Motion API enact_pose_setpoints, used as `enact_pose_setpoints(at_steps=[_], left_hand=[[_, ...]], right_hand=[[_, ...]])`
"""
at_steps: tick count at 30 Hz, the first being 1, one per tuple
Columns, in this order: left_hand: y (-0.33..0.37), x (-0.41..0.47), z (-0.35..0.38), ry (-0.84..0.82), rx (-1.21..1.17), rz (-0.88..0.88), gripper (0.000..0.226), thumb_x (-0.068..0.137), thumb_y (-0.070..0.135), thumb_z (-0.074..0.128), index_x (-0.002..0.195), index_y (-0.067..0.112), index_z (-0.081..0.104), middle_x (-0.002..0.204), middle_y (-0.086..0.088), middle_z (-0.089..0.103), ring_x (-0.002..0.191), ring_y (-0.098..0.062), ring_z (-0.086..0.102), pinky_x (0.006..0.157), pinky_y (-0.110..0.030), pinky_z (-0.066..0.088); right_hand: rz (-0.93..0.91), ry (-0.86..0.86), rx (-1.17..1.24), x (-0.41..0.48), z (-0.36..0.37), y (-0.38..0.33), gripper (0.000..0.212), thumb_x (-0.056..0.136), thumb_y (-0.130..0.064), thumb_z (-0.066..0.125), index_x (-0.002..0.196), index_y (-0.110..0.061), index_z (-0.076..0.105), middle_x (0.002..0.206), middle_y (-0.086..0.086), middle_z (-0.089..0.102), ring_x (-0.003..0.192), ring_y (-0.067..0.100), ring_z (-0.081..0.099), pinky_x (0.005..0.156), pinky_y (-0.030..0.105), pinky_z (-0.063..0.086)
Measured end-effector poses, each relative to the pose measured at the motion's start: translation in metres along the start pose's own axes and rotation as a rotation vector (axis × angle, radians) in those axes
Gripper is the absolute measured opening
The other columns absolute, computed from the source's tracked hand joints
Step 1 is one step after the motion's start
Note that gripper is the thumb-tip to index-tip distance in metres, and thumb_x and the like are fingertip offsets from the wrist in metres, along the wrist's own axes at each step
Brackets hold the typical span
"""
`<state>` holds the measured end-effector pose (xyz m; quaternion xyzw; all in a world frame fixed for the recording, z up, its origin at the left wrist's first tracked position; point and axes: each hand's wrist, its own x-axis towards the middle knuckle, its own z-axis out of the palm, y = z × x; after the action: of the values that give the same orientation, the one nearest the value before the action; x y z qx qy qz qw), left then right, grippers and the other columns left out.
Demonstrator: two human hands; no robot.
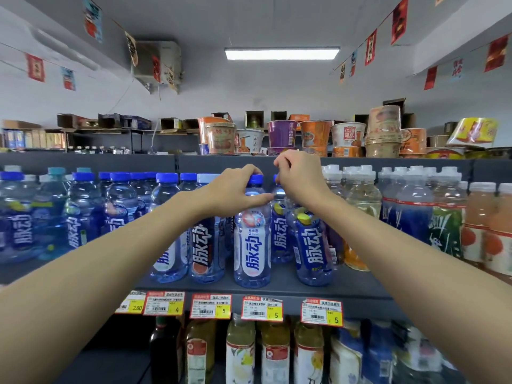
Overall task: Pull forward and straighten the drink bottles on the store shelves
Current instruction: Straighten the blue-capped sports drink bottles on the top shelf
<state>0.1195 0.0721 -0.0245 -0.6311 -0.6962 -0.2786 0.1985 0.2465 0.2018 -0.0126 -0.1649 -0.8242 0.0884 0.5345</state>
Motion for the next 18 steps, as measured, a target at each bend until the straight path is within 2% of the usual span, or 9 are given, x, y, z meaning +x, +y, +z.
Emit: enact_pose_setpoints(at_steps=[2,5,8,10,12,15,17,18], left_hand=[[-0.002,0.000,-0.001,-0.020,0.006,0.013,0.066,0.085,0.062,0.066,0.134,0.021,0.049,0.119,0.003,0.056,0.104,-0.013,0.054,0.081,-0.017,0.036],[-0.002,-0.002,-0.003,-0.077,0.029,0.045,0.095,0.075,0.067,0.071,0.148,0.019,0.035,0.146,-0.002,0.042,0.130,-0.016,0.043,0.101,-0.024,0.033],[-0.002,-0.006,-0.008,-0.116,0.139,0.109,0.123,0.060,0.070,0.080,0.154,0.014,0.022,0.153,-0.003,0.029,0.140,-0.017,0.031,0.114,-0.030,0.030],[-0.003,-0.008,-0.008,-0.139,0.188,0.135,0.132,0.055,0.069,0.084,0.155,0.014,0.018,0.154,-0.002,0.024,0.142,-0.017,0.025,0.117,-0.034,0.029],[-0.005,-0.015,-0.001,-0.133,0.112,0.142,0.133,0.057,0.062,0.089,0.156,0.016,0.012,0.156,0.001,0.019,0.143,-0.015,0.022,0.116,-0.029,0.026],[-0.009,-0.028,0.017,-0.035,-0.092,0.129,0.130,0.064,0.048,0.091,0.157,0.021,0.003,0.161,0.005,0.010,0.143,-0.004,0.017,0.109,-0.008,0.016],[-0.008,-0.039,0.031,0.050,-0.186,0.102,0.128,0.070,0.042,0.089,0.158,0.022,-0.002,0.164,0.006,0.007,0.143,0.002,0.013,0.105,0.001,0.010],[-0.007,-0.046,0.039,0.080,-0.224,0.084,0.128,0.072,0.041,0.087,0.158,0.023,-0.005,0.165,0.008,0.003,0.145,0.003,0.011,0.105,0.002,0.008]], right_hand=[[0.043,0.045,0.027,0.001,0.001,-0.001,0.032,0.100,-0.015,0.041,0.093,-0.009,0.071,0.079,0.005,0.071,0.075,0.014,0.065,0.077,0.026,0.049],[0.065,0.108,0.028,0.000,0.006,-0.002,0.034,0.101,-0.015,0.040,0.096,-0.006,0.073,0.085,0.008,0.073,0.086,0.023,0.066,0.087,0.038,0.048],[0.086,0.121,0.066,-0.002,0.012,-0.005,0.034,0.102,-0.017,0.040,0.097,-0.007,0.071,0.085,0.008,0.071,0.086,0.024,0.066,0.083,0.039,0.050],[0.093,0.115,0.091,-0.005,0.012,-0.005,0.033,0.103,-0.020,0.038,0.096,-0.009,0.069,0.085,0.006,0.069,0.083,0.023,0.064,0.078,0.039,0.051],[0.082,0.097,0.100,-0.011,0.010,-0.002,0.033,0.103,-0.022,0.037,0.097,-0.011,0.067,0.087,0.003,0.068,0.084,0.020,0.062,0.077,0.039,0.051],[-0.002,0.064,0.054,-0.030,0.010,0.006,0.031,0.106,-0.024,0.038,0.099,-0.010,0.064,0.095,0.002,0.064,0.090,0.015,0.057,0.083,0.040,0.046],[-0.031,0.069,0.067,-0.046,0.013,0.013,0.028,0.106,-0.026,0.040,0.116,-0.009,0.060,0.114,0.004,0.061,0.103,0.012,0.052,0.093,0.034,0.042],[-0.024,0.064,0.077,-0.053,0.014,0.016,0.033,0.106,-0.029,0.041,0.130,-0.009,0.053,0.127,0.005,0.056,0.114,0.011,0.049,0.098,0.028,0.038]])
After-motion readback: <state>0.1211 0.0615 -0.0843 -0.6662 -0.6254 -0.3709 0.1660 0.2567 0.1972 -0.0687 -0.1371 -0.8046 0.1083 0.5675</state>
